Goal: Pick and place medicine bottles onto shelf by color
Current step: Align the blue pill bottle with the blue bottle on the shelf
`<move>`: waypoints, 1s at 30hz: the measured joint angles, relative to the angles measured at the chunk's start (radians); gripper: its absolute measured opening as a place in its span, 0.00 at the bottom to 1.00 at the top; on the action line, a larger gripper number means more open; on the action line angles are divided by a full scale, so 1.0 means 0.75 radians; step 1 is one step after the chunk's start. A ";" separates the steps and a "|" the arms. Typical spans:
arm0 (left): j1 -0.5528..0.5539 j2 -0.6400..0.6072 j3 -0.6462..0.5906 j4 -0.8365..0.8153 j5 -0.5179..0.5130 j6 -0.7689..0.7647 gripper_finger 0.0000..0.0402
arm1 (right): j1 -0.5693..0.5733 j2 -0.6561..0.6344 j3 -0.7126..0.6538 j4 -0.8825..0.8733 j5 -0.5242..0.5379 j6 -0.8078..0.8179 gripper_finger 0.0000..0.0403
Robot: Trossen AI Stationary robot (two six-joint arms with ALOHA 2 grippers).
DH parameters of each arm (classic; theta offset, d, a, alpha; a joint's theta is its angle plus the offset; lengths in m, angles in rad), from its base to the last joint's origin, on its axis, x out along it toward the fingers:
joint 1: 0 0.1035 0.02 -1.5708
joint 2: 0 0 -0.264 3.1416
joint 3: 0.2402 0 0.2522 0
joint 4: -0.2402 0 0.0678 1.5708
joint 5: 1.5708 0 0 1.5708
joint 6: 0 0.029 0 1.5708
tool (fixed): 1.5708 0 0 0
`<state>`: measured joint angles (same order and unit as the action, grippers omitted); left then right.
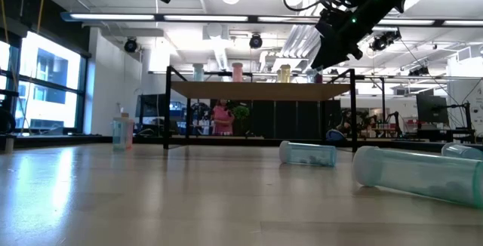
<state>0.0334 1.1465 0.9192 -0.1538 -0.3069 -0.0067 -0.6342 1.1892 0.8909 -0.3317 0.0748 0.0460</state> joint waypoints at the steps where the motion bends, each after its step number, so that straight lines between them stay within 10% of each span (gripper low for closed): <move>1: 0.000 0.000 0.000 0.000 0.000 0.000 0.59 | 0.000 0.000 0.000 0.000 0.000 -0.001 0.25; 30: 0.000 0.000 0.000 -0.010 0.000 0.001 0.59 | 0.001 0.003 -0.005 0.049 -0.001 -0.002 0.41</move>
<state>0.0334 1.1465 0.9192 -0.1611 -0.3069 -0.0063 -0.6338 1.1912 0.8871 -0.2946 0.0738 0.0444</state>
